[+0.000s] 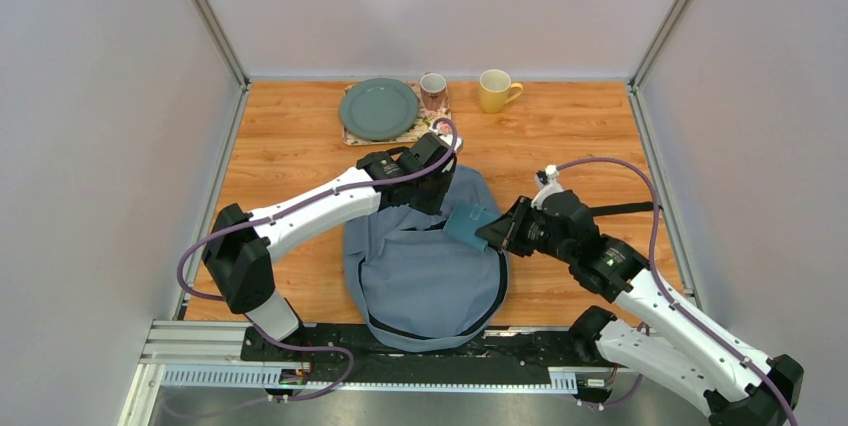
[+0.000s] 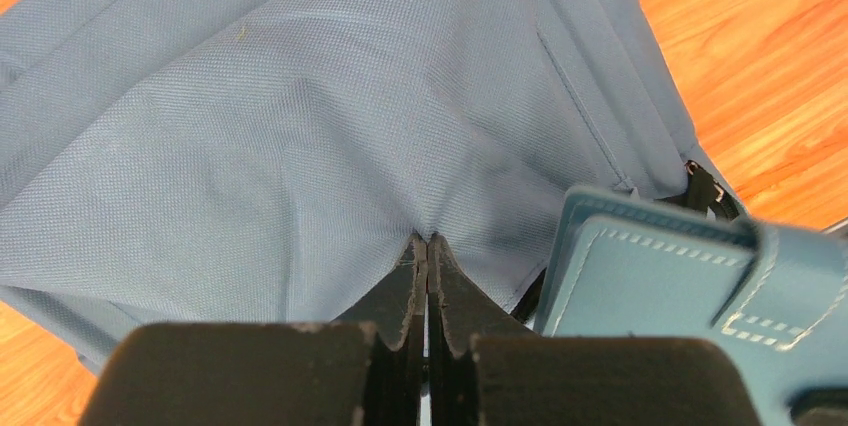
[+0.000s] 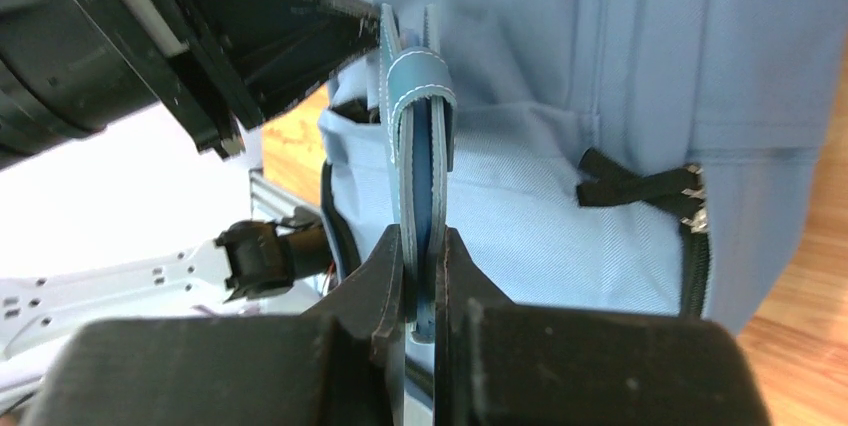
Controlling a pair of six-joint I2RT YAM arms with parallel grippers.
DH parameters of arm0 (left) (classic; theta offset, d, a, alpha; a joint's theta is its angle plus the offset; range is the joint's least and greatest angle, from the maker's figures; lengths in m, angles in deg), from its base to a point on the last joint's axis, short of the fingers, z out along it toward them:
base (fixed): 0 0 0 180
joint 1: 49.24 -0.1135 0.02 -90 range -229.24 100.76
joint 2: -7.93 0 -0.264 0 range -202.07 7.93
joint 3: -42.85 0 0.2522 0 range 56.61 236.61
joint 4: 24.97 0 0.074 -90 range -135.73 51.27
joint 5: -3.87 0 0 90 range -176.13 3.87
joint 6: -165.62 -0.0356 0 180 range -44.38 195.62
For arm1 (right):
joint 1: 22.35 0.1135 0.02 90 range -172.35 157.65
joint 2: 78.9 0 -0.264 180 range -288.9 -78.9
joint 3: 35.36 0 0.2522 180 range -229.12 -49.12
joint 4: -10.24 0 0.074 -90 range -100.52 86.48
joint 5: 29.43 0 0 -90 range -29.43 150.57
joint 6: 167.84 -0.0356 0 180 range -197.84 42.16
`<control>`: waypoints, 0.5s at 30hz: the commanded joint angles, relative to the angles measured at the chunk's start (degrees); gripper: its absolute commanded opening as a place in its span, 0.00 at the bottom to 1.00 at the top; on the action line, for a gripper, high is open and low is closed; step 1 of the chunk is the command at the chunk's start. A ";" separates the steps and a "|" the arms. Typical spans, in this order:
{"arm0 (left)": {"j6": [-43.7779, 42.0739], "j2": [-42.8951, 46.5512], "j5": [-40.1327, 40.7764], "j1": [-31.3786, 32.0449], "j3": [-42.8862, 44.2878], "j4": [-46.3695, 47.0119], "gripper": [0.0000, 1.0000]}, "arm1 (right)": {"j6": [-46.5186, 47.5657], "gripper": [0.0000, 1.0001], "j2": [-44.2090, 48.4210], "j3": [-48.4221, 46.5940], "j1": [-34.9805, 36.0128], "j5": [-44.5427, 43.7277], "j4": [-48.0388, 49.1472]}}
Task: Pack the student bag
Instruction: Place the personal item in the student bag.
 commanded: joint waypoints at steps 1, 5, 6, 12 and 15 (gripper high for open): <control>-0.49 1.52 1.87 -0.44 4.56 2.11 0.00 | -6.88 0.00 3.26 3.98 0.03 8.97 7.55; -0.23 1.78 1.17 -1.23 5.61 1.49 0.00 | -11.54 0.00 4.95 8.83 0.12 13.35 13.15; -0.14 1.87 0.38 -1.49 5.61 1.58 0.00 | -12.17 0.00 4.60 9.53 0.03 14.24 14.83; 0.30 2.31 -0.15 -1.94 6.49 1.23 0.00 | -14.19 0.00 0.82 11.12 0.47 17.15 20.64; 0.48 2.05 -0.15 -2.20 7.02 1.14 0.00 | -15.07 0.00 0.11 12.17 1.43 18.38 23.54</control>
